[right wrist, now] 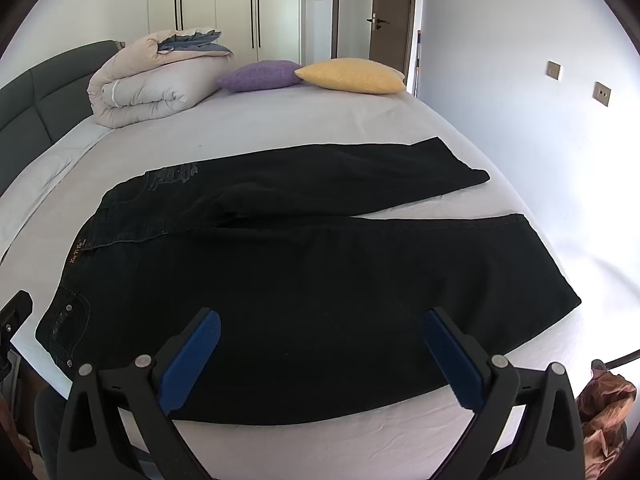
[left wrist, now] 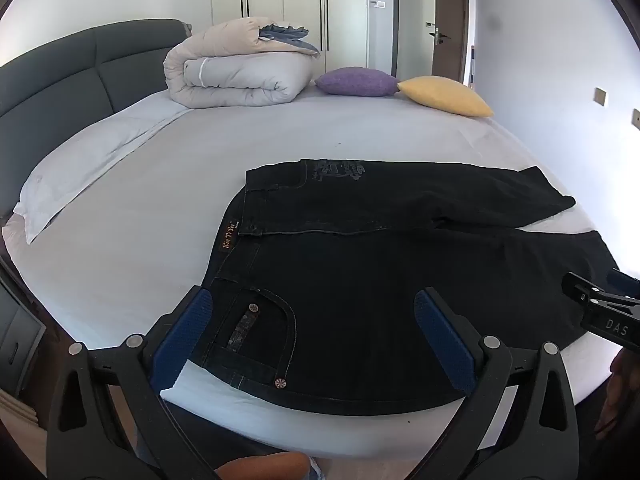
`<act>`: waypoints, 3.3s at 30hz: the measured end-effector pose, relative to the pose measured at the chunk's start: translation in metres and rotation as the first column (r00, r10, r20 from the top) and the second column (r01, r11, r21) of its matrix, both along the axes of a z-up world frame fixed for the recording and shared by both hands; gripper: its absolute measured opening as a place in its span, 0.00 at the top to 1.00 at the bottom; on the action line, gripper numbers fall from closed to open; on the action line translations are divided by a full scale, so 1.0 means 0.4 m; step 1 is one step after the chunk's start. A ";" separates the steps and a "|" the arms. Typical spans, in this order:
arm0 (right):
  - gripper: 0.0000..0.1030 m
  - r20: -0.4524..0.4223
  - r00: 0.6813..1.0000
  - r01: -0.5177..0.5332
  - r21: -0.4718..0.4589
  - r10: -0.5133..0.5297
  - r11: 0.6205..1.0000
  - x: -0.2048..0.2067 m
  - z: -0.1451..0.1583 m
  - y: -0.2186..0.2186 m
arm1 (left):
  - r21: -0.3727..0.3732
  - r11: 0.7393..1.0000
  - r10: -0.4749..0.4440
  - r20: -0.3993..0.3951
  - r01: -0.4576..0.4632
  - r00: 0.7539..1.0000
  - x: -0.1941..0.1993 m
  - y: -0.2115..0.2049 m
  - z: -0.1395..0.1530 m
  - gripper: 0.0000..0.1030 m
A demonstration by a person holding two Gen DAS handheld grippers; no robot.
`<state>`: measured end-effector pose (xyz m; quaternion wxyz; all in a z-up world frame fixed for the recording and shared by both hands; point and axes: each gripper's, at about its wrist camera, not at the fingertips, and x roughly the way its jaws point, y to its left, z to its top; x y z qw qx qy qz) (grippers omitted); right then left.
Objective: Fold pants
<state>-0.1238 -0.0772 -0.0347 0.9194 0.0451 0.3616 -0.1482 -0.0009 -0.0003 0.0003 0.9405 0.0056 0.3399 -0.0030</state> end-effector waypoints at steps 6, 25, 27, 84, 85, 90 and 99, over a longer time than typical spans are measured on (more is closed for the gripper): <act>0.00 -0.002 1.000 -0.003 -0.012 0.003 1.000 0.002 -0.005 0.011 | 0.001 1.000 -0.002 -0.001 0.002 1.000 -0.005 -0.002 0.002 0.00; 0.00 -0.008 1.000 -0.005 -0.016 0.005 1.000 0.000 -0.017 0.018 | -0.001 1.000 0.005 -0.025 -0.005 1.000 0.012 0.021 -0.037 0.00; 0.00 -0.008 1.000 -0.005 -0.015 0.005 1.000 0.000 -0.017 0.018 | -0.001 1.000 0.005 -0.026 -0.005 1.000 0.013 0.023 -0.042 0.00; 0.00 -0.012 1.000 -0.011 -0.012 0.011 1.000 -0.003 -0.022 0.022 | -0.001 1.000 0.001 -0.043 -0.001 0.999 0.021 0.016 -0.077 0.00; 0.00 -0.012 1.000 -0.012 -0.013 0.011 1.000 -0.004 -0.024 0.025 | 0.000 1.000 0.001 -0.044 -0.001 0.999 0.022 0.015 -0.077 0.00; 0.00 -0.018 1.000 -0.013 -0.013 0.013 1.000 0.003 -0.040 0.040 | -0.005 1.000 -0.004 -0.054 0.004 0.999 0.025 0.019 -0.085 0.00; 0.00 -0.035 0.999 -0.021 -0.004 0.021 1.000 0.017 -0.052 0.030 | 0.052 0.998 -0.035 -0.074 0.039 0.997 0.040 0.024 -0.129 0.00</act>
